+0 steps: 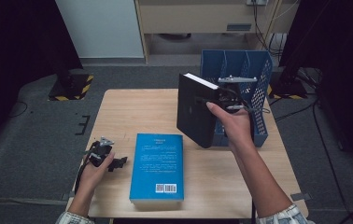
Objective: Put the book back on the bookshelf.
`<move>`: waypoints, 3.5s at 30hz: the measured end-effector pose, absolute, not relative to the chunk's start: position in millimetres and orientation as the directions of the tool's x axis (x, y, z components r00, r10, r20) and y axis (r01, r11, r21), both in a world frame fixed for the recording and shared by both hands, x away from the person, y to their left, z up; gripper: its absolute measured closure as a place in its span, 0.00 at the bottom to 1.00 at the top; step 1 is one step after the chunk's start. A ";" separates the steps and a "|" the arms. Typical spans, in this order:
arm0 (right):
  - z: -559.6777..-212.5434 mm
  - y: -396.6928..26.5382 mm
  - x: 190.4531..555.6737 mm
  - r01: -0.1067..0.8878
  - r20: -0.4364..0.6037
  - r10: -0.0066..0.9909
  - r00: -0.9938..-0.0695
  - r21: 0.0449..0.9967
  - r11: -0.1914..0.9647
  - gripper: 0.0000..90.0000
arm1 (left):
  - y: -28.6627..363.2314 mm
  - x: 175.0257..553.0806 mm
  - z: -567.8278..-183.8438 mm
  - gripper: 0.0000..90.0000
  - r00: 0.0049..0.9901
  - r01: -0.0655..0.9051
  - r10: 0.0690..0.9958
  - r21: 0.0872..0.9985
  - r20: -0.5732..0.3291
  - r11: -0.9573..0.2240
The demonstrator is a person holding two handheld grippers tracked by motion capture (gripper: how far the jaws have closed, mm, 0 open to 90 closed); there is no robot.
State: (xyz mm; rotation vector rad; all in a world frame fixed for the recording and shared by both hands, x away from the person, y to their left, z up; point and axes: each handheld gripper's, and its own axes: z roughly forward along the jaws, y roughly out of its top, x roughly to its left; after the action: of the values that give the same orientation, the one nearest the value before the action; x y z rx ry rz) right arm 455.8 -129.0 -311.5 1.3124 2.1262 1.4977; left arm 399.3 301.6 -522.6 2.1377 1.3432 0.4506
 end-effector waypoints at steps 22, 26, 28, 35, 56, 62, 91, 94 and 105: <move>-313.8 -175.0 442.3 0.530 0.320 0.799 -0.510 0.848 -0.001 0.59 | 302.7 396.5 -529.0 0.03 0.426 0.699 0.905 0.632 0.005 -0.333; -311.6 -188.0 438.4 0.527 0.326 0.809 -0.489 0.850 -0.024 0.59 | 302.1 395.7 -529.8 0.02 0.424 0.696 0.906 0.638 0.006 -0.329; -310.3 -194.5 436.6 0.523 0.328 0.813 -0.481 0.851 -0.033 0.59 | 302.0 394.9 -530.5 0.02 0.424 0.692 0.906 0.643 0.006 -0.328; -305.6 -215.6 431.7 0.518 0.328 0.835 -0.443 0.853 -0.061 0.59 | 303.4 393.3 -534.5 0.00 0.432 0.666 0.902 0.673 0.002 -0.321; -298.2 -284.8 432.8 0.474 0.331 0.890 -0.315 0.867 -0.155 0.59 | 302.6 393.2 -536.1 0.00 0.432 0.654 0.902 0.688 0.003 -0.316; -298.8 -299.2 434.1 0.468 0.309 0.911 -0.273 0.870 -0.154 0.59 | 302.5 393.0 -536.4 0.00 0.431 0.652 0.903 0.690 0.004 -0.314; -313.9 -326.4 476.5 0.438 0.241 0.961 -0.133 0.884 -0.161 0.59 | 301.2 394.5 -537.1 0.00 0.436 0.645 0.900 0.697 0.002 -0.314; -316.6 -322.6 481.6 0.427 0.222 0.966 -0.128 0.892 -0.148 0.59 | 301.0 394.6 -537.2 0.00 0.436 0.644 0.900 0.697 0.002 -0.314; -333.6 -313.5 506.4 0.452 0.228 0.967 -0.112 0.878 -0.155 0.59 | 300.8 394.8 -537.2 0.00 0.437 0.644 0.899 0.698 0.001 -0.314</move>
State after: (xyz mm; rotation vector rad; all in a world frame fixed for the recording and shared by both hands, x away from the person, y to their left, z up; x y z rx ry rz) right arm 506.4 -313.5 -333.6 1.6216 1.5731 1.2335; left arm 394.8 300.8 -537.2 2.0649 1.2918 0.5264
